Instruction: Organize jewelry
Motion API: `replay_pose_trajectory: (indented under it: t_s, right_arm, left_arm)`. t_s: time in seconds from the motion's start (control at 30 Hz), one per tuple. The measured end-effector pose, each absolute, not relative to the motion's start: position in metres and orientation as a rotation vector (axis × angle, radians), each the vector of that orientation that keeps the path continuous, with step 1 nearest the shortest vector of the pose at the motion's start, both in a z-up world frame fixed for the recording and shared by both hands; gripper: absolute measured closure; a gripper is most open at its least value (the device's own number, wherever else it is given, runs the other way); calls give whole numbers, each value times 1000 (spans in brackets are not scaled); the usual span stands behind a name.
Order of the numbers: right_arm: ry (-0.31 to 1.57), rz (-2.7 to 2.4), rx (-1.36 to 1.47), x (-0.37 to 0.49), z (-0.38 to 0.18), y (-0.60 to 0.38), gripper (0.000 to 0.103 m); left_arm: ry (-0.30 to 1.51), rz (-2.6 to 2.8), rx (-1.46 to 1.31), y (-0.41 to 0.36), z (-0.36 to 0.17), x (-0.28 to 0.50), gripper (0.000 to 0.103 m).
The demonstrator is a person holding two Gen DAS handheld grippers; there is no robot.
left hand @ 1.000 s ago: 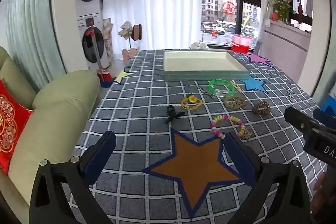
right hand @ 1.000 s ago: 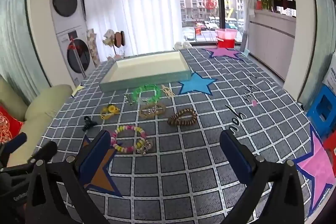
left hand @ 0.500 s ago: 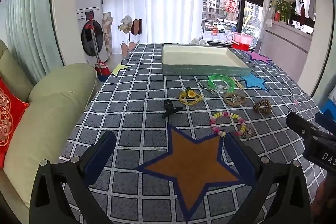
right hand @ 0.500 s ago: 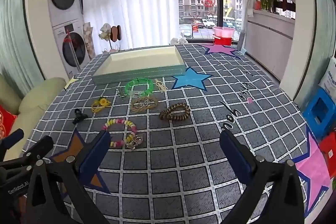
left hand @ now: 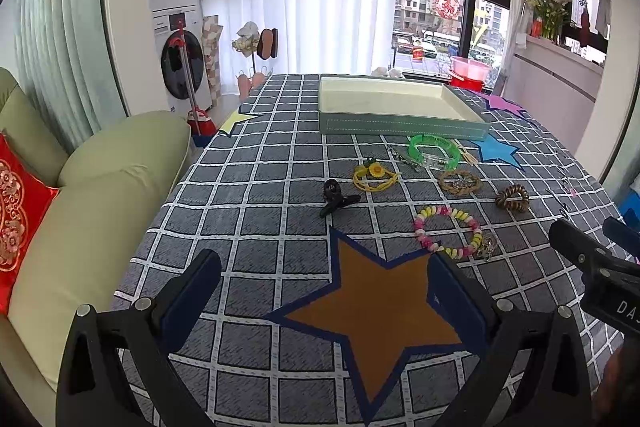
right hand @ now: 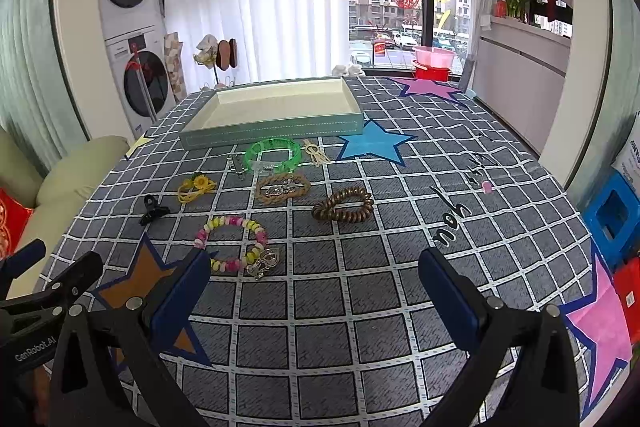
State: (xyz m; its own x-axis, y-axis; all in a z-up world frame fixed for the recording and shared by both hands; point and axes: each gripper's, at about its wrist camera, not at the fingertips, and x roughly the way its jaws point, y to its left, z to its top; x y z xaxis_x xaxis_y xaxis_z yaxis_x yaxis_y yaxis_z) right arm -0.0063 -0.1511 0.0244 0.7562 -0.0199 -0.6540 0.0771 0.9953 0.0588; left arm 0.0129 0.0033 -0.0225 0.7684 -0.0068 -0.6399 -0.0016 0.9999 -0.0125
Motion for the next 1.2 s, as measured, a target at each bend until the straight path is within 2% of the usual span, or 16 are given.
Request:
replay_pose_trajectory:
  t_s: [1.2]
  right_arm:
    - [706,-46,87,-5,27,-152,0]
  left_arm:
    - [694,-3,4,2,-22,11,0]
